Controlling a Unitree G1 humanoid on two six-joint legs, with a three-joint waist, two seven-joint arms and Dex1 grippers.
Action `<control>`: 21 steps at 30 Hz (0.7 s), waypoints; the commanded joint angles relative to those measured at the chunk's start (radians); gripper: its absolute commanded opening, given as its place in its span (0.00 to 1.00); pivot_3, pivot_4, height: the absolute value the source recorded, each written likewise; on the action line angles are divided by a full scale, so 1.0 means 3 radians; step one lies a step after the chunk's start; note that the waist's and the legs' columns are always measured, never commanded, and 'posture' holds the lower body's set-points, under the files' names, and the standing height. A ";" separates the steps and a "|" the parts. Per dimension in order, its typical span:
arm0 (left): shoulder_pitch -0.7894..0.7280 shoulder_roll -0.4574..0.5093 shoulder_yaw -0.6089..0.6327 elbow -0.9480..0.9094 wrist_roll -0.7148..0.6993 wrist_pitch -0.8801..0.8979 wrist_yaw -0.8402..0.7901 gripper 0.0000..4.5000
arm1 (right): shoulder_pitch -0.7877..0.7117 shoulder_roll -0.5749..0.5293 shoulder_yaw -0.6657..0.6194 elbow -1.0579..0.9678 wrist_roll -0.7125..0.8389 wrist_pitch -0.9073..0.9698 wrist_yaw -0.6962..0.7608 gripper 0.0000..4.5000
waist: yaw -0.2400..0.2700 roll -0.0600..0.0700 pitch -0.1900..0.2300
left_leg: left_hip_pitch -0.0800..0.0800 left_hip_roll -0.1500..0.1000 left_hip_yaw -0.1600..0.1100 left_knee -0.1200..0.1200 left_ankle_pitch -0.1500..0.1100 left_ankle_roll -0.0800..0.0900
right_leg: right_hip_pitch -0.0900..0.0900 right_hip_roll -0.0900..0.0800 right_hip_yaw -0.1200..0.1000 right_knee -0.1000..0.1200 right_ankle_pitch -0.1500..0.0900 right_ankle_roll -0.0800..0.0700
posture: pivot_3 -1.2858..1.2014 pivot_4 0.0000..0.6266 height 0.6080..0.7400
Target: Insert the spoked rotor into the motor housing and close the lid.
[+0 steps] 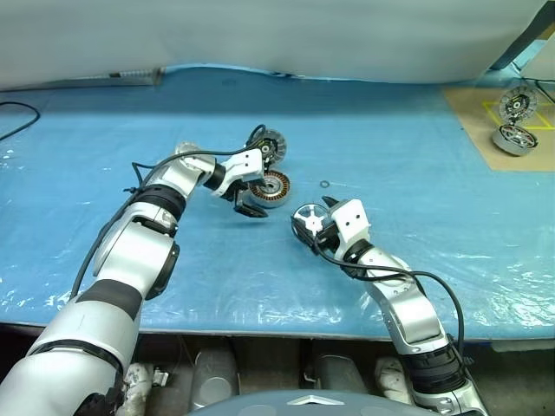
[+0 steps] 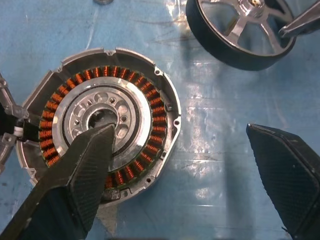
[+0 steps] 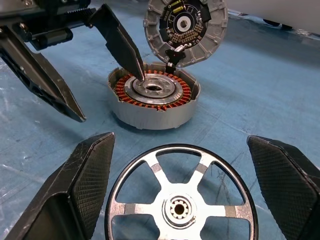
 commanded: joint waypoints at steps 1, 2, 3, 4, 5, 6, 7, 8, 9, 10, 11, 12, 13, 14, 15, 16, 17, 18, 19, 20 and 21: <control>-0.0151 -0.0026 0.0029 0.0075 0.0099 -0.0131 0.0160 1.00 | -0.0011 0.0022 -0.0020 -0.0093 -0.0014 -0.0076 -0.0026 1.00 | 0.0013 0.0000 0.0000 | 0.0000 0.0000 0.0000 0.0000 0.0000 0.0000 | 0.0000 0.0000 0.0000 0.0000 0.0000 0.0000 | 0.52 0.24 1.00; -0.0154 -0.0035 0.0017 0.0100 0.0140 -0.0169 0.0224 1.00 | -0.0010 0.0025 -0.0018 -0.0093 -0.0018 -0.0074 -0.0030 1.00 | 0.0020 0.0000 0.0000 | 0.0000 0.0000 0.0000 0.0000 0.0000 0.0000 | 0.0000 0.0000 0.0000 0.0000 0.0000 0.0000 | 0.52 0.24 1.00; -0.0157 -0.0047 0.0019 0.0120 0.0164 -0.0190 0.0274 1.00 | -0.0009 0.0027 -0.0017 -0.0092 -0.0022 -0.0074 -0.0034 1.00 | 0.0024 0.0000 0.0000 | 0.0000 0.0000 0.0000 0.0000 0.0000 0.0000 | 0.0000 0.0000 0.0000 0.0000 0.0000 0.0000 | 0.52 0.24 1.00; -0.0164 -0.0061 0.0031 0.0138 0.0176 -0.0199 0.0301 1.00 | -0.0008 0.0029 -0.0019 -0.0087 -0.0027 -0.0075 -0.0038 1.00 | 0.0029 0.0000 0.0000 | 0.0000 0.0000 0.0000 0.0000 0.0000 0.0000 | 0.0000 0.0000 0.0000 0.0000 0.0000 0.0001 | 0.52 0.24 1.00; -0.0170 -0.0073 0.0044 0.0151 0.0184 -0.0203 0.0313 1.00 | -0.0004 0.0030 -0.0022 -0.0088 -0.0030 -0.0076 -0.0042 1.00 | 0.0032 0.0000 0.0000 | 0.0000 0.0000 0.0000 0.0000 0.0000 0.0000 | 0.0000 0.0000 0.0000 0.0000 0.0000 0.0001 | 0.52 0.24 1.00; -0.0179 -0.0084 0.0054 0.0164 0.0190 -0.0199 0.0320 1.00 | -0.0003 0.0032 -0.0027 -0.0089 -0.0030 -0.0074 -0.0045 1.00 | 0.0035 0.0000 0.0000 | 0.0000 0.0000 0.0000 0.0000 0.0000 0.0000 | 0.0000 0.0000 0.0000 0.0000 0.0000 0.0001 | 0.52 0.24 1.00; -0.0186 -0.0092 0.0060 0.0174 0.0200 -0.0201 0.0328 1.00 | -0.0002 0.0033 -0.0031 -0.0090 -0.0029 -0.0071 -0.0048 1.00 | 0.0036 0.0000 0.0000 | 0.0000 0.0000 0.0000 0.0000 0.0000 0.0000 | 0.0000 -0.0001 0.0000 0.0000 0.0000 0.0000 | 0.52 0.24 1.00; -0.0193 -0.0102 0.0063 0.0186 0.0211 -0.0201 0.0340 1.00 | -0.0001 0.0033 -0.0032 -0.0093 -0.0029 -0.0068 -0.0050 1.00 | 0.0036 0.0000 0.0000 | 0.0000 0.0000 -0.0001 0.0000 0.0000 0.0000 | 0.0000 -0.0001 0.0000 -0.0001 0.0000 0.0000 | 0.52 0.24 1.00; -0.0200 -0.0110 0.0066 0.0197 0.0219 -0.0200 0.0346 1.00 | -0.0001 0.0032 -0.0032 -0.0094 -0.0030 -0.0066 -0.0052 1.00 | 0.0036 0.0000 0.0000 | 0.0000 0.0000 0.0000 0.0000 0.0000 0.0000 | 0.0000 -0.0001 0.0000 0.0000 0.0000 0.0000 | 0.52 0.24 1.00; -0.0207 -0.0121 0.0067 0.0208 0.0230 -0.0204 0.0359 1.00 | -0.0003 0.0032 -0.0031 -0.0093 -0.0030 -0.0064 -0.0054 1.00 | 0.0036 0.0000 0.0000 | 0.0000 0.0000 -0.0001 0.0000 0.0000 0.0000 | 0.0000 -0.0001 0.0000 0.0000 0.0000 0.0000 | 0.52 0.24 1.00; -0.0213 -0.0132 0.0068 0.0218 0.0239 -0.0205 0.0369 1.00 | -0.0004 0.0032 -0.0030 -0.0092 -0.0031 -0.0063 -0.0056 1.00 | 0.0036 0.0000 0.0000 | 0.0000 0.0000 -0.0001 0.0000 0.0000 0.0000 | 0.0000 -0.0001 0.0000 -0.0001 0.0000 0.0000 | 0.52 0.24 1.00; -0.0222 -0.0145 0.0073 0.0225 0.0245 -0.0208 0.0378 1.00 | -0.0005 0.0030 -0.0029 -0.0092 -0.0032 -0.0060 -0.0058 1.00 | 0.0036 0.0000 0.0000 | 0.0000 0.0000 -0.0001 0.0000 0.0000 0.0000 | 0.0000 -0.0001 0.0000 -0.0001 0.0000 0.0000 | 0.52 0.24 1.00; -0.0231 -0.0159 0.0079 0.0232 0.0251 -0.0212 0.0388 1.00 | -0.0006 0.0030 -0.0029 -0.0092 -0.0032 -0.0057 -0.0060 1.00 | 0.0036 0.0000 0.0000 | 0.0000 0.0000 -0.0001 0.0000 0.0000 0.0000 | 0.0000 -0.0001 -0.0001 -0.0001 0.0000 0.0001 | 0.52 0.24 1.00; -0.0239 -0.0174 0.0086 0.0238 0.0255 -0.0214 0.0392 1.00 | -0.0005 0.0030 -0.0029 -0.0092 -0.0033 -0.0055 -0.0063 1.00 | 0.0035 -0.0001 0.0000 | 0.0000 0.0000 -0.0001 0.0000 0.0000 0.0000 | 0.0000 -0.0001 0.0000 -0.0001 0.0000 0.0001 | 0.52 0.24 1.00; -0.0246 -0.0186 0.0090 0.0243 0.0260 -0.0219 0.0392 1.00 | -0.0004 0.0030 -0.0028 -0.0090 -0.0034 -0.0053 -0.0065 1.00 | 0.0035 -0.0001 0.0000 | 0.0000 0.0000 -0.0001 0.0000 0.0000 0.0000 | 0.0000 -0.0001 -0.0001 -0.0001 0.0002 0.0003 | 0.52 0.24 1.00; -0.0250 -0.0197 0.0089 0.0246 0.0268 -0.0235 0.0392 1.00 | -0.0003 0.0030 -0.0028 -0.0088 -0.0036 -0.0053 -0.0067 1.00 | 0.0035 -0.0001 0.0000 | 0.0000 0.0000 -0.0001 -0.0001 0.0000 0.0000 | 0.0000 -0.0001 -0.0001 -0.0001 0.0002 0.0004 | 0.52 0.24 1.00; -0.0255 -0.0212 0.0081 0.0249 0.0276 -0.0247 0.0375 1.00 | 0.0000 0.0030 -0.0026 -0.0084 -0.0039 -0.0054 -0.0071 1.00 | 0.0035 -0.0001 0.0000 | 0.0000 0.0000 -0.0001 -0.0001 0.0000 0.0000 | 0.0000 -0.0001 -0.0001 -0.0001 0.0002 0.0004 | 0.52 0.24 1.00; -0.0258 -0.0223 0.0075 0.0253 0.0283 -0.0250 0.0359 1.00 | 0.0002 0.0029 -0.0026 -0.0083 -0.0041 -0.0053 -0.0073 1.00 | 0.0035 -0.0001 0.0000 | 0.0000 0.0000 -0.0001 -0.0001 0.0000 0.0000 | 0.0000 -0.0001 -0.0001 -0.0002 0.0002 0.0004 | 0.52 0.24 1.00; -0.0260 -0.0233 0.0063 0.0256 0.0296 -0.0253 0.0347 1.00 | 0.0004 0.0030 -0.0026 -0.0084 -0.0043 -0.0051 -0.0077 1.00 | 0.0035 -0.0001 0.0000 | 0.0000 0.0000 -0.0001 -0.0001 0.0000 0.0000 | 0.0000 -0.0001 -0.0001 -0.0002 0.0002 0.0004 | 0.52 0.24 1.00; -0.0263 -0.0238 0.0052 0.0261 0.0311 -0.0252 0.0336 1.00 | 0.0002 0.0030 -0.0027 -0.0085 -0.0045 -0.0045 -0.0082 1.00 | 0.0035 -0.0001 0.0000 | 0.0000 0.0000 -0.0001 -0.0001 0.0000 0.0000 | 0.0000 -0.0001 -0.0001 -0.0002 0.0002 0.0004 | 0.52 0.24 1.00; -0.0264 -0.0240 0.0041 0.0265 0.0326 -0.0251 0.0324 1.00 | 0.0002 0.0031 -0.0029 -0.0087 -0.0047 -0.0041 -0.0086 1.00 | 0.0035 -0.0001 0.0000 | -0.0001 -0.0001 -0.0001 -0.0001 0.0000 0.0000 | 0.0000 -0.0001 -0.0001 -0.0002 0.0002 0.0004 | 0.52 0.24 1.00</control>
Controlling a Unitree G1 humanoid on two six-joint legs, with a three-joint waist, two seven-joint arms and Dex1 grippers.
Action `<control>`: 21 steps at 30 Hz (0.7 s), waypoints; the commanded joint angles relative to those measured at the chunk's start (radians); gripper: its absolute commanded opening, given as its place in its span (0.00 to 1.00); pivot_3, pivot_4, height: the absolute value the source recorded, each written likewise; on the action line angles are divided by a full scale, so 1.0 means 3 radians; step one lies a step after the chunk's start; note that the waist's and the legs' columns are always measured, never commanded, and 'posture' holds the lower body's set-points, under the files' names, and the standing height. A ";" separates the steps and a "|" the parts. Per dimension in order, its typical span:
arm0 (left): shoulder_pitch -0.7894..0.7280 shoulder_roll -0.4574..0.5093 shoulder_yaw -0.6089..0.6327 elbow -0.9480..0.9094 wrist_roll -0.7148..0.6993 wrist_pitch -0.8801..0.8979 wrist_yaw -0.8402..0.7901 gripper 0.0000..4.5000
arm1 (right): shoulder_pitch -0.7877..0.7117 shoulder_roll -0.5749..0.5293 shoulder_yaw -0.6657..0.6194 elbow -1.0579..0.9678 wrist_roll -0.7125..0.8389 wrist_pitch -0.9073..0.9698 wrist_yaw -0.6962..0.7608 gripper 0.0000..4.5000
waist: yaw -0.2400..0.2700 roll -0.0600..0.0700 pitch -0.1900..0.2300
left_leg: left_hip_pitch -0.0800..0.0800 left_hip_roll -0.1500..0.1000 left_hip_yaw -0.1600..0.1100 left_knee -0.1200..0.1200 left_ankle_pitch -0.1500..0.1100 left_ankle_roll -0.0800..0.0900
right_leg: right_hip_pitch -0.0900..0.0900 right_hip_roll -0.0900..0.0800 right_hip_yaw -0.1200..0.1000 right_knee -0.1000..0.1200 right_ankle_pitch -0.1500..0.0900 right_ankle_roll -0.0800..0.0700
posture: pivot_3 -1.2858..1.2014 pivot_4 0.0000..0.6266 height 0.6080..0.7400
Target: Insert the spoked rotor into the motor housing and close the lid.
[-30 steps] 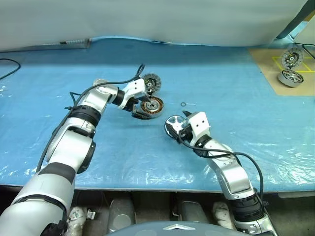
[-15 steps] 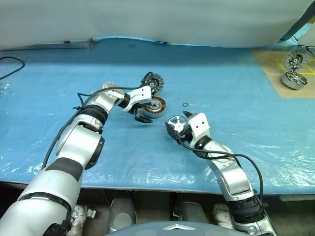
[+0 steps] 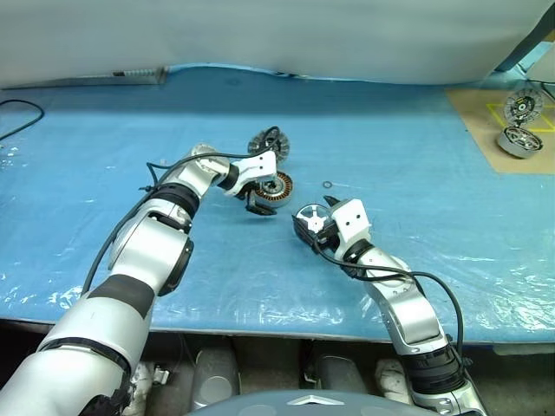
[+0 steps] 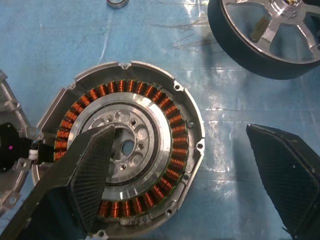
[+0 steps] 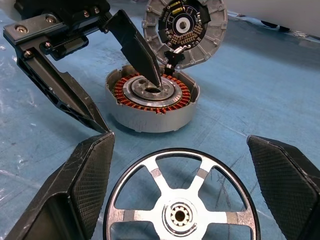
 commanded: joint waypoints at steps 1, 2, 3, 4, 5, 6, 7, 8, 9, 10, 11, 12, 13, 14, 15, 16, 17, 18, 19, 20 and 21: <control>-0.0111 -0.0002 0.0006 -0.0008 0.0054 -0.0045 -0.0048 1.00 | -0.0007 0.0013 -0.0029 -0.0088 -0.0009 -0.0028 -0.0022 1.00 | 0.0000 0.0000 0.0000 | 0.0000 0.0000 0.0000 0.0000 0.0000 0.0000 | 0.0000 0.0000 0.0000 0.0000 0.0000 0.0000 | 0.52 0.24 1.00; -0.0106 0.0000 -0.0005 -0.0004 0.0075 -0.0040 -0.0069 1.00 | -0.0003 0.0014 -0.0033 -0.0093 -0.0010 -0.0025 -0.0027 1.00 | 0.0000 0.0000 0.0000 | 0.0000 0.0000 0.0000 0.0000 0.0000 0.0000 | 0.0000 0.0000 0.0000 0.0000 0.0000 0.0000 | 0.52 0.24 1.00; -0.0096 0.0004 -0.0021 -0.0003 0.0102 -0.0044 -0.0095 1.00 | 0.0003 0.0015 -0.0036 -0.0098 -0.0011 -0.0023 -0.0032 1.00 | 0.0000 0.0000 0.0000 | 0.0001 0.0000 0.0000 -0.0001 0.0000 0.0000 | 0.0000 0.0000 0.0000 0.0000 0.0000 0.0000 | 0.52 0.24 1.00; -0.0084 0.0010 -0.0039 -0.0002 0.0128 -0.0044 -0.0129 0.96 | 0.0009 0.0016 -0.0038 -0.0103 -0.0011 -0.0020 -0.0038 1.00 | 0.0000 0.0000 0.0000 | 0.0001 0.0000 0.0000 -0.0001 0.0000 0.0000 | 0.0000 0.0000 0.0000 0.0000 -0.0001 -0.0001 | 0.52 0.24 1.00; -0.0073 0.0017 -0.0051 -0.0002 0.0151 -0.0045 -0.0155 0.91 | 0.0013 0.0018 -0.0040 -0.0108 -0.0012 -0.0013 -0.0046 1.00 | 0.0000 0.0000 0.0000 | 0.0001 0.0000 0.0000 -0.0001 0.0000 0.0000 | 0.0000 0.0000 0.0000 -0.0001 -0.0001 -0.0001 | 0.52 0.24 1.00; -0.0064 0.0023 -0.0060 0.0000 0.0174 -0.0040 -0.0156 0.86 | 0.0014 0.0023 -0.0041 -0.0111 -0.0011 -0.0006 -0.0053 1.00 | 0.0000 0.0000 0.0000 | 0.0000 0.0000 0.0000 -0.0001 0.0000 0.0000 | 0.0000 0.0000 0.0000 -0.0001 -0.0001 -0.0001 | 0.52 0.24 1.00; -0.0056 0.0027 -0.0064 0.0003 0.0192 -0.0038 -0.0149 0.79 | 0.0013 0.0026 -0.0040 -0.0112 -0.0011 -0.0003 -0.0059 1.00 | 0.0000 0.0000 0.0000 | 0.0001 0.0000 0.0000 -0.0001 0.0000 0.0000 | 0.0001 0.0000 0.0000 -0.0001 -0.0001 -0.0001 | 0.52 0.24 1.00; -0.0049 0.0030 -0.0069 0.0006 0.0208 -0.0030 -0.0141 0.71 | 0.0011 0.0028 -0.0039 -0.0111 -0.0010 -0.0002 -0.0062 1.00 | 0.0001 0.0000 0.0000 | 0.0001 0.0000 0.0000 -0.0001 0.0000 0.0000 | 0.0001 0.0000 0.0000 -0.0002 -0.0001 -0.0001 | 0.52 0.24 1.00; -0.0044 0.0033 -0.0071 0.0008 0.0218 -0.0025 -0.0137 0.64 | 0.0008 0.0030 -0.0036 -0.0110 -0.0010 0.0000 -0.0067 1.00 | 0.0001 0.0000 0.0000 | 0.0001 0.0000 0.0000 -0.0002 0.0000 0.0000 | 0.0001 0.0000 0.0000 -0.0002 -0.0001 -0.0002 | 0.52 0.24 1.00; -0.0041 0.0035 -0.0072 0.0009 0.0224 -0.0022 -0.0138 0.56 | 0.0004 0.0031 -0.0033 -0.0107 -0.0011 0.0001 -0.0071 1.00 | 0.0001 0.0000 0.0000 | 0.0002 0.0000 0.0000 -0.0002 0.0000 0.0000 | 0.0002 0.0000 0.0000 -0.0003 -0.0002 -0.0003 | 0.52 0.24 1.00; -0.0036 0.0037 -0.0074 0.0008 0.0228 -0.0017 -0.0145 0.49 | 0.0001 0.0032 -0.0032 -0.0105 -0.0011 0.0002 -0.0072 1.00 | 0.0001 0.0000 0.0000 | 0.0002 0.0000 0.0000 -0.0003 0.0000 0.0000 | 0.0002 -0.0001 0.0000 -0.0003 -0.0002 -0.0004 | 0.52 0.24 1.00; -0.0027 0.0039 -0.0073 -0.0001 0.0227 -0.0018 -0.0160 0.41 | -0.0004 0.0031 -0.0032 -0.0099 -0.0013 0.0002 -0.0073 1.00 | 0.0001 0.0000 0.0000 | 0.0002 0.0000 0.0000 -0.0003 0.0000 0.0000 | 0.0003 -0.0001 0.0000 -0.0004 -0.0003 -0.0004 | 0.52 0.24 1.00; -0.0020 0.0042 -0.0072 -0.0007 0.0226 -0.0019 -0.0172 0.40 | -0.0006 0.0031 -0.0032 -0.0096 -0.0014 0.0002 -0.0073 1.00 | 0.0001 0.0000 0.0000 | 0.0004 0.0000 0.0000 -0.0004 0.0000 0.0000 | 0.0003 0.0000 0.0000 -0.0004 -0.0003 -0.0005 | 0.52 0.24 1.00; -0.0015 0.0044 -0.0070 -0.0014 0.0225 -0.0020 -0.0184 0.40 | -0.0009 0.0031 -0.0032 -0.0092 -0.0015 0.0004 -0.0073 1.00 | 0.0001 0.0000 0.0000 | 0.0004 0.0000 0.0000 -0.0004 0.0000 0.0000 | 0.0004 -0.0001 0.0000 -0.0004 -0.0006 -0.0009 | 0.52 0.24 1.00; -0.0008 0.0046 -0.0066 -0.0025 0.0219 -0.0022 -0.0205 0.40 | -0.0010 0.0029 -0.0035 -0.0090 -0.0015 0.0003 -0.0072 1.00 | 0.0001 0.0000 0.0000 | 0.0005 0.0000 0.0000 -0.0004 0.0000 0.0000 | 0.0004 0.0000 0.0000 -0.0004 -0.0006 -0.0010 | 0.52 0.24 1.00; 0.0008 0.0051 -0.0061 -0.0049 0.0205 -0.0029 -0.0258 0.40 | -0.0007 0.0027 -0.0037 -0.0089 -0.0014 0.0004 -0.0071 1.00 | 0.0001 0.0000 0.0000 | 0.0005 0.0000 0.0000 -0.0004 0.0000 0.0000 | 0.0004 0.0000 0.0000 -0.0004 -0.0006 -0.0010 | 0.52 0.24 1.00; 0.0026 0.0057 -0.0056 -0.0075 0.0190 -0.0039 -0.0314 0.40 | -0.0005 0.0026 -0.0038 -0.0089 -0.0014 0.0005 -0.0071 1.00 | 0.0001 0.0000 0.0000 | 0.0005 0.0000 0.0000 -0.0004 0.0000 0.0000 | 0.0004 -0.0001 0.0000 -0.0004 -0.0006 -0.0010 | 0.52 0.24 1.00; 0.0038 0.0062 -0.0051 -0.0094 0.0180 -0.0044 -0.0353 0.40 | -0.0005 0.0025 -0.0038 -0.0089 -0.0015 0.0007 -0.0072 1.00 | 0.0001 0.0000 0.0000 | 0.0005 0.0000 0.0000 -0.0004 0.0000 0.0000 | 0.0004 -0.0001 0.0000 -0.0004 -0.0006 -0.0010 | 0.52 0.24 1.00; 0.0064 0.0071 -0.0054 -0.0133 0.0169 -0.0059 -0.0422 0.40 | -0.0006 0.0026 -0.0038 -0.0089 -0.0014 0.0011 -0.0072 1.00 | 0.0001 0.0000 0.0000 | 0.0005 0.0000 0.0000 -0.0005 0.0000 0.0000 | 0.0004 -0.0001 0.0000 -0.0004 -0.0006 -0.0010 | 0.52 0.24 1.00; 0.0082 0.0078 -0.0055 -0.0161 0.0164 -0.0067 -0.0467 0.40 | -0.0008 0.0027 -0.0038 -0.0089 -0.0014 0.0015 -0.0071 1.00 | 0.0001 0.0000 0.0000 | 0.0005 0.0000 0.0000 -0.0006 0.0000 0.0000 | 0.0004 0.0000 0.0000 -0.0004 -0.0006 -0.0010 | 0.52 0.24 1.00; 0.0119 0.0089 -0.0061 -0.0221 0.0150 -0.0086 -0.0551 0.40 | -0.0009 0.0027 -0.0038 -0.0087 -0.0012 0.0017 -0.0070 1.00 | 0.0000 0.0000 0.0000 | 0.0005 0.0000 0.0000 -0.0006 0.0000 0.0000 | 0.0004 0.0000 0.0000 -0.0004 -0.0006 -0.0010 | 0.52 0.24 1.00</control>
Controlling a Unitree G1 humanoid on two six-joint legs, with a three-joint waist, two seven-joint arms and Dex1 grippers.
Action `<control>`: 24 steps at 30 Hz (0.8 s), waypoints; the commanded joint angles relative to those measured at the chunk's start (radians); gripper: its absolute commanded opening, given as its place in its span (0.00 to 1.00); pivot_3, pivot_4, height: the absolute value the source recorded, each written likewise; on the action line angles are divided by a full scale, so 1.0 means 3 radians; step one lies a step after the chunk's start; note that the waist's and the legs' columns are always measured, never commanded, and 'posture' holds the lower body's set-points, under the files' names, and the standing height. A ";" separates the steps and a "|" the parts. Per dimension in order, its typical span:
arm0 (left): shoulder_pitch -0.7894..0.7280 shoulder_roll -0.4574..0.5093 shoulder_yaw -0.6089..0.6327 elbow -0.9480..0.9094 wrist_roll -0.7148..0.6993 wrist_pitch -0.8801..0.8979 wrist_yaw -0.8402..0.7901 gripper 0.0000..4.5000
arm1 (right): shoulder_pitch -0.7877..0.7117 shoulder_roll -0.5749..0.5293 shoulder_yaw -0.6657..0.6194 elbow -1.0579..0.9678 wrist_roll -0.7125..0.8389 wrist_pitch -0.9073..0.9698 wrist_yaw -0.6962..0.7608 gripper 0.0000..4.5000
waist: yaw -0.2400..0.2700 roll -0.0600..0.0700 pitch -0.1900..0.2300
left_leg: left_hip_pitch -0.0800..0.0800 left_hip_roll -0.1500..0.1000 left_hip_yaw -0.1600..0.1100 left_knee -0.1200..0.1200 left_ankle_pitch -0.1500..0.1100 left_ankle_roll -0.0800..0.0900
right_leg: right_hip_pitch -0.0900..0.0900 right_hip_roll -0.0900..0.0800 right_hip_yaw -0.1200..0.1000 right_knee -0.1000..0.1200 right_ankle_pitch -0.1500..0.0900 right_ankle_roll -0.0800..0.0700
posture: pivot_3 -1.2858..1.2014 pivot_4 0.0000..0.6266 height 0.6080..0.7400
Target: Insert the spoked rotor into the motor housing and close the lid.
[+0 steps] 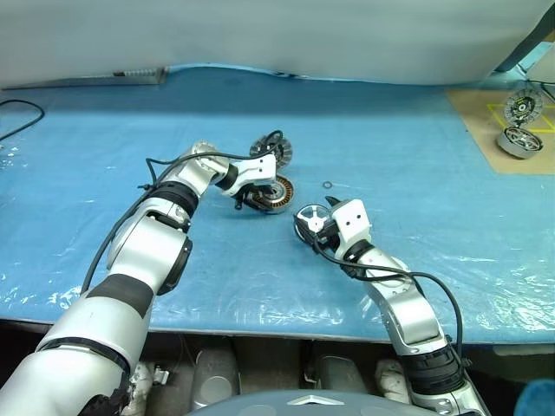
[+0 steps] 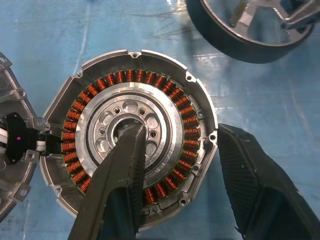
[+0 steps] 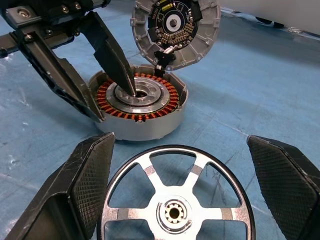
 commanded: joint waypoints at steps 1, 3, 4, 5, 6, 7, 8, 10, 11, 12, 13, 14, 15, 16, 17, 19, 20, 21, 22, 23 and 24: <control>0.0121 0.0034 -0.0051 -0.0158 -0.0016 -0.0052 -0.0291 0.40 | -0.0018 0.0010 -0.0031 -0.0086 -0.0002 -0.0019 -0.0008 1.00 | -0.0001 0.0000 0.0000 | 0.0000 0.0000 0.0000 -0.0001 0.0000 0.0000 | 0.0000 0.0000 0.0000 0.0000 0.0000 0.0000 | 0.52 0.24 1.00; 0.0214 0.0061 -0.0067 -0.0337 -0.0062 -0.0059 -0.0470 0.40 | -0.0025 0.0013 -0.0028 -0.0076 0.0002 -0.0019 -0.0001 1.00 | -0.0001 0.0000 0.0000 | 0.0001 0.0000 0.0000 -0.0002 0.0000 0.0000 | 0.0000 0.0000 0.0000 0.0000 0.0000 0.0000 | 0.52 0.24 1.00; 0.0266 0.0079 -0.0081 -0.0437 -0.0078 -0.0059 -0.0547 0.40 | -0.0030 0.0015 -0.0025 -0.0069 0.0002 -0.0021 0.0002 1.00 | -0.0001 0.0000 0.0000 | 0.0001 0.0000 0.0000 -0.0002 0.0000 0.0000 | 0.0000 0.0000 0.0000 0.0000 0.0000 0.0000 | 0.52 0.24 1.00; 0.0324 0.0103 -0.0099 -0.0548 -0.0086 -0.0060 -0.0609 0.40 | -0.0035 0.0017 -0.0021 -0.0061 0.0002 -0.0023 0.0006 1.00 | -0.0001 0.0000 0.0000 | 0.0002 0.0000 0.0000 -0.0003 0.0000 0.0000 | 0.0000 0.0000 0.0000 0.0000 0.0000 -0.0001 | 0.52 0.24 1.00; 0.0373 0.0125 -0.0112 -0.0642 -0.0089 -0.0050 -0.0650 0.40 | -0.0039 0.0019 -0.0020 -0.0056 0.0003 -0.0025 0.0009 1.00 | -0.0001 0.0000 0.0000 | 0.0002 0.0000 0.0000 -0.0003 0.0000 0.0000 | 0.0000 0.0000 0.0000 0.0000 0.0000 -0.0001 | 0.52 0.24 1.00; 0.0413 0.0145 -0.0123 -0.0721 -0.0090 -0.0035 -0.0673 0.40 | -0.0044 0.0020 -0.0020 -0.0051 0.0004 -0.0025 0.0011 1.00 | -0.0001 0.0000 0.0000 | 0.0003 0.0001 0.0001 -0.0003 0.0000 0.0000 | 0.0000 0.0000 0.0000 0.0000 -0.0001 -0.0001 | 0.52 0.24 1.00; 0.0452 0.0171 -0.0136 -0.0796 -0.0087 -0.0021 -0.0690 0.40 | -0.0050 0.0021 -0.0020 -0.0046 0.0005 -0.0025 0.0014 1.00 | -0.0003 0.0000 0.0000 | 0.0003 0.0001 0.0001 -0.0003 0.0000 0.0000 | 0.0000 0.0000 0.0000 0.0000 -0.0001 -0.0001 | 0.52 0.24 1.00; 0.0508 0.0209 -0.0155 -0.0912 -0.0085 0.0002 -0.0710 0.40 | -0.0058 0.0019 -0.0021 -0.0037 0.0006 -0.0027 0.0021 1.00 | -0.0003 0.0000 0.0000 | 0.0004 0.0001 0.0001 -0.0003 0.0000 0.0000 | 0.0000 0.0000 0.0000 0.0000 -0.0001 -0.0001 | 0.52 0.24 1.00; 0.0540 0.0232 -0.0155 -0.0991 -0.0102 0.0033 -0.0738 0.40 | -0.0059 0.0018 -0.0023 -0.0035 0.0007 -0.0027 0.0024 1.00 | -0.0004 0.0000 0.0000 | 0.0004 0.0001 0.0001 -0.0003 0.0000 0.0000 | 0.0000 0.0000 0.0000 0.0000 -0.0001 -0.0001 | 0.52 0.24 1.00; 0.0563 0.0247 -0.0156 -0.1051 -0.0118 0.0062 -0.0757 0.40 | -0.0060 0.0016 -0.0026 -0.0034 0.0009 -0.0028 0.0027 1.00 | -0.0006 0.0000 0.0000 | 0.0004 0.0001 0.0002 -0.0003 0.0000 0.0000 | 0.0000 0.0000 0.0000 0.0000 -0.0001 -0.0001 | 0.52 0.24 1.00; 0.0594 0.0268 -0.0155 -0.1143 -0.0148 0.0106 -0.0794 0.40 | -0.0061 0.0013 -0.0029 -0.0033 0.0012 -0.0028 0.0032 1.00 | -0.0008 0.0000 0.0000 | 0.0004 0.0001 0.0002 -0.0003 0.0000 0.0000 | 0.0000 0.0000 0.0001 0.0000 -0.0001 -0.0001 | 0.52 0.24 1.00; 0.0624 0.0291 -0.0152 -0.1243 -0.0181 0.0161 -0.0838 0.40 | -0.0061 0.0011 -0.0031 -0.0032 0.0014 -0.0028 0.0036 1.00 | -0.0008 0.0000 0.0000 | 0.0005 0.0001 0.0003 -0.0004 0.0000 0.0000 | 0.0000 0.0000 0.0001 0.0000 -0.0001 -0.0002 | 0.52 0.24 1.00; 0.0656 0.0317 -0.0146 -0.1359 -0.0229 0.0227 -0.0899 0.40 | -0.0062 0.0009 -0.0031 -0.0032 0.0014 -0.0028 0.0039 1.00 | -0.0009 0.0000 0.0000 | 0.0005 0.0002 0.0003 -0.0004 0.0000 0.0000 | 0.0000 0.0000 0.0001 0.0000 -0.0001 -0.0002 | 0.52 0.24 1.00; 0.0682 0.0337 -0.0139 -0.1466 -0.0273 0.0293 -0.0946 0.40 | -0.0063 0.0007 -0.0031 -0.0031 0.0015 -0.0027 0.0043 1.00 | -0.0009 0.0000 0.0000 | 0.0006 0.0002 0.0003 -0.0005 0.0000 0.0000 | 0.0000 0.0000 0.0001 0.0000 -0.0001 -0.0002 | 0.52 0.24 1.00; 0.0701 0.0354 -0.0124 -0.1568 -0.0317 0.0361 -0.0975 0.48 | -0.0064 0.0005 -0.0031 -0.0031 0.0015 -0.0025 0.0048 1.00 | -0.0010 0.0000 0.0000 | 0.0006 0.0002 0.0003 -0.0006 0.0000 0.0000 | 0.0000 0.0000 0.0000 0.0000 -0.0001 -0.0002 | 0.52 0.24 1.00; 0.0730 0.0391 -0.0086 -0.1775 -0.0403 0.0494 -0.1012 0.62 | -0.0068 0.0003 -0.0030 -0.0034 0.0014 -0.0019 0.0056 1.00 | -0.0008 0.0001 0.0000 | 0.0006 0.0002 0.0003 -0.0007 0.0000 0.0000 | 0.0000 0.0000 0.0000 -0.0001 -0.0001 -0.0002 | 0.52 0.24 1.00; 0.0742 0.0411 -0.0074 -0.1860 -0.0431 0.0538 -0.1014 0.71 | -0.0069 0.0002 -0.0032 -0.0036 0.0014 -0.0016 0.0061 1.00 | -0.0007 0.0001 0.0000 | 0.0006 0.0002 0.0004 -0.0007 0.0000 0.0000 | -0.0001 0.0000 0.0000 -0.0001 -0.0001 -0.0002 | 0.52 0.24 1.00; 0.0750 0.0436 -0.0057 -0.1936 -0.0451 0.0560 -0.0997 0.78 | -0.0070 -0.0001 -0.0033 -0.0037 0.0014 -0.0013 0.0067 1.00 | -0.0007 0.0001 0.0000 | 0.0006 0.0002 0.0003 -0.0007 0.0000 0.0000 | -0.0001 0.0000 0.0000 -0.0001 -0.0001 -0.0002 | 0.52 0.24 1.00; 0.0755 0.0457 -0.0042 -0.1999 -0.0471 0.0584 -0.0978 0.86 | -0.0070 -0.0004 -0.0036 -0.0038 0.0016 -0.0011 0.0074 1.00 | -0.0007 0.0001 0.0000 | 0.0007 0.0002 0.0003 -0.0006 0.0000 0.0000 | -0.0002 0.0000 0.0000 -0.0001 -0.0001 -0.0002 | 0.52 0.24 1.00; 0.0757 0.0484 -0.0018 -0.2075 -0.0504 0.0626 -0.0970 0.94 | -0.0071 -0.0006 -0.0039 -0.0039 0.0017 -0.0008 0.0079 1.00 | -0.0008 0.0001 0.0000 | 0.0007 0.0002 0.0003 -0.0006 0.0000 0.0000 | -0.0002 0.0000 0.0000 -0.0001 -0.0001 -0.0002 | 0.52 0.24 1.00; 0.0759 0.0511 0.0001 -0.2143 -0.0535 0.0661 -0.0958 0.99 | -0.0071 -0.0009 -0.0042 -0.0040 0.0018 -0.0006 0.0085 1.00 | -0.0008 0.0001 0.0000 | 0.0006 0.0002 0.0004 -0.0006 0.0000 0.0000 | -0.0002 0.0000 0.0000 -0.0001 -0.0001 -0.0002 | 0.52 0.24 1.00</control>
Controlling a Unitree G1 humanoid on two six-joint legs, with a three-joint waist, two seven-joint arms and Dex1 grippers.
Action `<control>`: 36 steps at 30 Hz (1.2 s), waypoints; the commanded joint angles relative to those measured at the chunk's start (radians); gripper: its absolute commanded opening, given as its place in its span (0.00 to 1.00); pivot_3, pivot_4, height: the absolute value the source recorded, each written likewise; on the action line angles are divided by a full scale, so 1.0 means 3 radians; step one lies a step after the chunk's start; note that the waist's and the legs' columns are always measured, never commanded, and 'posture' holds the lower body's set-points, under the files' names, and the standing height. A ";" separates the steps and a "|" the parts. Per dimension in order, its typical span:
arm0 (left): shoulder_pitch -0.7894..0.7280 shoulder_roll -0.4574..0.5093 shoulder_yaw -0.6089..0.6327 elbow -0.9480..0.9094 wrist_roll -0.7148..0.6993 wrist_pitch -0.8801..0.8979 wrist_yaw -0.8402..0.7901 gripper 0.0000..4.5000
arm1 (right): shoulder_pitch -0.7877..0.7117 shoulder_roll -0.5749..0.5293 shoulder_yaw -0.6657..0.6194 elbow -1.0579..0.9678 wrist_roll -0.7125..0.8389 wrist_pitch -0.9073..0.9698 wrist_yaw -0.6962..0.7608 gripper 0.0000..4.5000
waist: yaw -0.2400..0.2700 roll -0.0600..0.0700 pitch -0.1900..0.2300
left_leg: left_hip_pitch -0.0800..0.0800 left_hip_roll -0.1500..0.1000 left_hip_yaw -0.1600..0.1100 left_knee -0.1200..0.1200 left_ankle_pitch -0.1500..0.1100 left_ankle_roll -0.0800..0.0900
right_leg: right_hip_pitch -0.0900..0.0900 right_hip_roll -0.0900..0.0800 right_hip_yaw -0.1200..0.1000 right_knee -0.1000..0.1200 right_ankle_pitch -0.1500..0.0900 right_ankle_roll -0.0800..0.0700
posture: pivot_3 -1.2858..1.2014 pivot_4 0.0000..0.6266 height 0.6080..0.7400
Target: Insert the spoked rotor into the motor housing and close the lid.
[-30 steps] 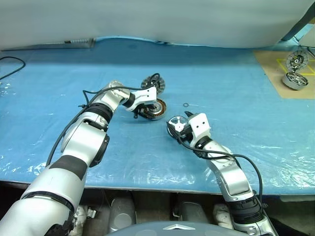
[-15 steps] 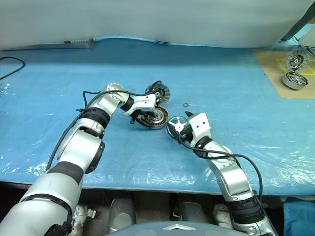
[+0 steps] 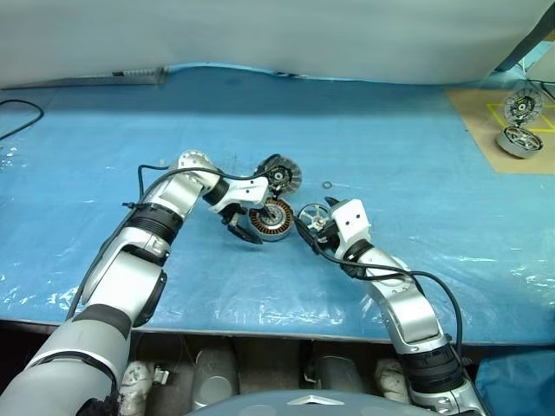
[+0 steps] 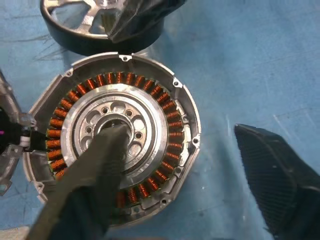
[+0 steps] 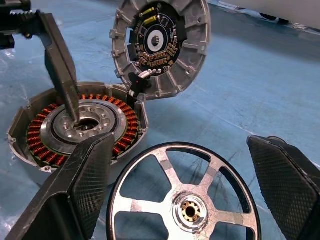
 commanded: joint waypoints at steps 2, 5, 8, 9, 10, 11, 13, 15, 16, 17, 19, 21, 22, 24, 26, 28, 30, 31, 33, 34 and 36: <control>-0.0023 0.0146 0.0129 -0.0421 -0.0203 0.0167 0.0040 0.99 | -0.0049 -0.0011 -0.0036 -0.0075 0.0019 -0.0021 0.0027 1.00 | -0.0002 0.0000 0.0000 | -0.0001 0.0000 0.0000 0.0000 0.0000 0.0000 | 0.0000 0.0000 0.0000 0.0000 0.0000 0.0000 | 0.52 0.24 1.00; 0.0042 0.0258 0.0192 -0.0729 -0.0354 0.0341 0.0031 0.99 | -0.0046 -0.0018 -0.0033 -0.0084 0.0020 -0.0008 0.0037 1.00 | -0.0008 0.0000 0.0000 | -0.0002 0.0001 0.0000 -0.0001 0.0000 0.0000 | 0.0000 0.0000 0.0000 0.0000 0.0000 0.0000 | 0.52 0.24 1.00; 0.0162 0.0368 0.0294 -0.1139 -0.0608 0.0729 -0.0023 0.99 | -0.0041 -0.0030 -0.0040 -0.0099 0.0027 0.0008 0.0050 1.00 | -0.0009 0.0001 0.0001 | -0.0002 0.0001 0.0001 -0.0003 0.0000 0.0000 | 0.0000 0.0000 0.0000 -0.0001 -0.0001 0.0000 | 0.52 0.24 1.00; 0.0228 0.0423 0.0334 -0.1274 -0.0694 0.0855 -0.0033 0.99 | -0.0039 -0.0032 -0.0041 -0.0103 0.0028 0.0012 0.0054 1.00 | -0.0013 0.0001 0.0001 | -0.0002 0.0001 0.0001 -0.0003 0.0000 0.0000 | 0.0000 0.0001 0.0000 -0.0001 -0.0001 -0.0001 | 0.52 0.24 1.00; 0.0295 0.0477 0.0372 -0.1393 -0.0775 0.0982 -0.0034 0.99 | -0.0038 -0.0033 -0.0043 -0.0104 0.0028 0.0016 0.0057 1.00 | -0.0015 0.0002 0.0001 | -0.0001 0.0001 0.0001 -0.0003 0.0000 0.0000 | -0.0002 0.0001 0.0000 -0.0001 -0.0001 -0.0001 | 0.52 0.24 1.00; 0.0392 0.0517 0.0443 -0.1496 -0.0870 0.1097 0.0014 0.99 | -0.0033 -0.0033 -0.0047 -0.0108 0.0031 0.0017 0.0059 1.00 | -0.0018 0.0002 0.0001 | -0.0002 0.0001 0.0002 -0.0003 0.0000 0.0000 | -0.0002 0.0001 0.0000 0.0000 -0.0001 -0.0001 | 0.52 0.24 1.00; 0.0600 0.0588 0.0571 -0.1620 -0.0989 0.1249 0.0163 0.99 | -0.0022 -0.0031 -0.0054 -0.0117 0.0030 0.0021 0.0060 1.00 | -0.0032 0.0003 0.0001 | -0.0002 0.0001 0.0002 -0.0003 0.0000 0.0000 | -0.0003 0.0001 0.0000 0.0001 -0.0001 -0.0002 | 0.52 0.24 1.00; 0.0873 0.0647 0.0716 -0.1753 -0.1077 0.1204 0.0329 0.99 | -0.0008 -0.0034 -0.0076 -0.0132 0.0037 0.0029 0.0058 1.00 | -0.0063 0.0004 0.0001 | -0.0002 0.0001 0.0002 -0.0003 0.0000 0.0000 | -0.0003 0.0001 -0.0001 0.0001 -0.0002 -0.0002 | 0.52 0.24 1.00; 0.1019 0.0661 0.0803 -0.1847 -0.1155 0.1222 0.0411 0.99 | 0.0001 -0.0035 -0.0095 -0.0142 0.0047 0.0037 0.0056 1.00 | -0.0075 0.0004 0.0001 | -0.0002 0.0001 0.0003 -0.0003 0.0000 0.0000 | -0.0003 0.0001 0.0000 0.0000 -0.0002 -0.0002 | 0.52 0.24 1.00; 0.1214 0.0663 0.0914 -0.1971 -0.1248 0.1233 0.0505 0.99 | 0.0006 -0.0039 -0.0124 -0.0150 0.0066 0.0050 0.0058 1.00 | -0.0084 0.0004 0.0001 | -0.0003 0.0002 0.0002 -0.0003 0.0000 0.0000 | -0.0003 0.0001 -0.0001 0.0000 -0.0002 -0.0002 | 0.52 0.24 1.00; 0.1573 0.0650 0.1091 -0.2216 -0.1403 0.1296 0.0702 0.99 | -0.0004 -0.0045 -0.0184 -0.0153 0.0103 0.0079 0.0062 1.00 | -0.0097 0.0004 0.0001 | -0.0004 0.0002 0.0003 -0.0003 0.0000 0.0000 | -0.0003 0.0001 -0.0001 -0.0001 -0.0002 -0.0002 | 0.52 0.24 1.00; 0.1875 0.0576 0.1245 -0.2437 -0.1560 0.1345 0.0927 0.99 | -0.0034 -0.0039 -0.0259 -0.0146 0.0146 0.0125 0.0059 1.00 | -0.0092 0.0004 0.0002 | -0.0005 0.0004 0.0003 -0.0003 0.0000 0.0000 | -0.0006 0.0001 -0.0003 -0.0002 -0.0003 -0.0003 | 0.52 0.24 1.00; 0.2046 0.0527 0.1301 -0.2531 -0.1593 0.1282 0.1045 0.99 | -0.0078 -0.0017 -0.0323 -0.0137 0.0189 0.0171 0.0044 1.00 | -0.0089 0.0004 0.0002 | -0.0004 0.0005 0.0003 -0.0003 -0.0001 0.0000 | -0.0007 0.0001 -0.0004 -0.0001 -0.0003 -0.0003 | 0.52 0.24 1.00; 0.2380 0.0399 0.1369 -0.2714 -0.1621 0.1186 0.1309 0.99 | -0.0209 0.0019 -0.0468 -0.0103 0.0292 0.0293 0.0011 1.00 | -0.0091 0.0005 0.0002 | -0.0004 0.0005 0.0003 -0.0002 -0.0001 0.0000 | -0.0007 0.0001 -0.0003 -0.0001 -0.0003 -0.0003 | 0.52 0.24 1.00; 0.2668 0.0243 0.1418 -0.2885 -0.1632 0.1126 0.1599 0.99 | -0.0367 0.0003 -0.0576 -0.0034 0.0336 0.0429 -0.0020 1.00 | -0.0092 0.0005 0.0002 | -0.0004 0.0004 0.0006 -0.0001 -0.0001 0.0001 | -0.0007 0.0000 -0.0001 -0.0001 -0.0003 -0.0002 | 0.52 0.24 1.00; 0.2884 0.0089 0.1441 -0.3007 -0.1657 0.1049 0.1825 0.99 | -0.0542 -0.0051 -0.0644 0.0082 0.0352 0.0568 -0.0026 1.00 | -0.0090 0.0005 0.0002 | -0.0003 0.0006 0.0007 -0.0001 -0.0001 0.0001 | -0.0007 0.0001 -0.0001 0.0000 -0.0004 -0.0002 | 0.52 0.24 1.00; 0.3021 -0.0010 0.1440 -0.3080 -0.1661 0.1029 0.2020 0.99 | -0.0702 -0.0086 -0.0695 0.0208 0.0355 0.0669 -0.0044 1.00 | -0.0087 0.0005 0.0002 | -0.0003 0.0008 0.0007 -0.0001 -0.0001 0.0001 | -0.0007 0.0002 -0.0002 0.0000 -0.0004 -0.0002 | 0.52 0.24 1.00; 0.3068 -0.0032 0.1417 -0.3090 -0.1634 0.0978 0.2074 0.99 | -0.0786 -0.0109 -0.0708 0.0279 0.0347 0.0738 -0.0051 1.00 | -0.0086 0.0005 0.0002 | -0.0002 0.0009 0.0007 -0.0001 -0.0001 0.0001 | -0.0007 0.0003 -0.0003 0.0000 -0.0004 -0.0002 | 0.52 0.24 1.00; 0.3174 -0.0106 0.1361 -0.3051 -0.1522 0.0780 0.2224 0.99 | -0.1081 -0.0201 -0.0682 0.0570 0.0251 0.0942 -0.0075 1.00 | -0.0095 0.0005 0.0002 | 0.0000 0.0008 0.0007 0.0000 -0.0001 0.0001 | -0.0007 0.0003 -0.0001 -0.0001 -0.0004 -0.0002 | 0.52 0.24 1.00; 0.3209 -0.0139 0.1346 -0.3045 -0.1509 0.0731 0.2296 0.99 | -0.1252 -0.0246 -0.0652 0.0766 0.0223 0.1006 -0.0050 1.00 | -0.0105 0.0005 0.0002 | 0.0000 0.0006 0.0008 0.0000 -0.0001 0.0001 | -0.0007 0.0003 0.0001 -0.0001 -0.0004 -0.0002 | 0.52 0.24 1.00; 0.3235 -0.0185 0.1320 -0.3008 -0.1435 0.0593 0.2427 0.99 | -0.1570 -0.0315 -0.0551 0.1198 0.0173 0.1034 0.0046 1.00 | -0.0119 0.0005 0.0002 | 0.0001 0.0006 0.0009 0.0001 -0.0001 0.0001 | -0.0008 0.0003 0.0002 0.0000 -0.0003 -0.0001 | 0.52 0.24 1.00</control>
